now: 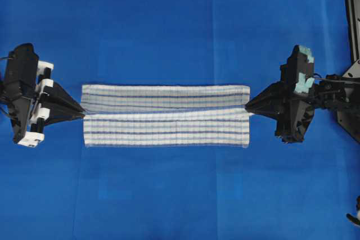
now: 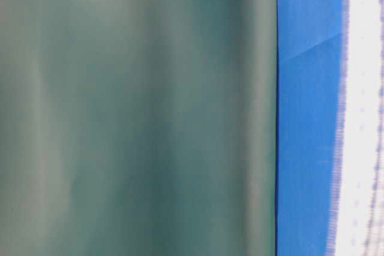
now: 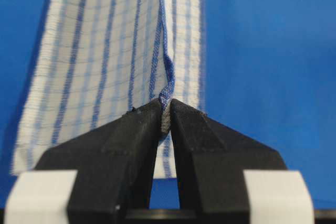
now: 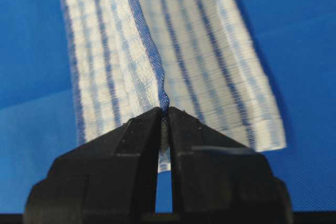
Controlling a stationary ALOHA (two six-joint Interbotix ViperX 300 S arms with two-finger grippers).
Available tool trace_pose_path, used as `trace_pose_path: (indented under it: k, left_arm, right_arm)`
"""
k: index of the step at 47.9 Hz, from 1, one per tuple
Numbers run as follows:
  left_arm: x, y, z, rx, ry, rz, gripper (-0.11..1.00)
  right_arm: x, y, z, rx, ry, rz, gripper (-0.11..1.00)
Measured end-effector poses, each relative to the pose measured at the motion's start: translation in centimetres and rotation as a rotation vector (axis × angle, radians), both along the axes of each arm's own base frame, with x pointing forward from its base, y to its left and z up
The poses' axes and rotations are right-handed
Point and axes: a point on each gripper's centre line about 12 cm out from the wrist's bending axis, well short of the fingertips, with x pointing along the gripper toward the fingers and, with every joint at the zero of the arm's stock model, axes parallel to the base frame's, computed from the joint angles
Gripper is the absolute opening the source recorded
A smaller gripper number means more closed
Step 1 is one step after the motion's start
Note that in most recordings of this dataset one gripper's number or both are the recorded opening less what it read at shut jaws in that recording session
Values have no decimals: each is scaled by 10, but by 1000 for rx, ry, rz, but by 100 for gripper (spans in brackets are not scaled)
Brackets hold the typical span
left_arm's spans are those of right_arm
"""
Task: Fold the blue towel.
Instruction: 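Fold the top edge down to the bottom edge with both grippers, release, then grasp the folded strip's left and right ends with both grippers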
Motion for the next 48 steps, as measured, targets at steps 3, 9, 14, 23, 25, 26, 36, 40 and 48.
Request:
trace_pose_path:
  k: [3, 9, 14, 23, 25, 26, 36, 40, 48]
  left_arm:
    - [1, -2, -4, 3, 20, -8, 7]
    - [4, -3, -12, 8, 56, -10, 7]
    - [4, -3, -18, 12, 77, -10, 7]
    - [4, -3, -19, 14, 83, -11, 7]
    - [4, -3, -19, 13, 82, -10, 7]
    - [4, -3, -19, 13, 82, -8, 7]
    - [4, -3, -18, 12, 79, -10, 50]
    - [4, -3, -15, 16, 67, -14, 67]
    - [3, 3, 0, 28, 5, -1, 64]
  right_arm:
    - [1, 1, -1, 0, 6, 4, 6]
    - [5, 2, -4, -2, 22, 6, 6]
    - [7, 3, -6, -1, 35, 10, 6]
    - [9, 4, -9, -2, 53, 12, 6]
    - [9, 4, -10, -3, 54, 14, 6]
    - [9, 4, -10, -1, 57, 11, 7]
    - [10, 4, -9, -4, 53, 16, 57]
    - [11, 5, -8, -11, 47, 22, 82]
    - [11, 3, 0, -39, 15, 41, 85]
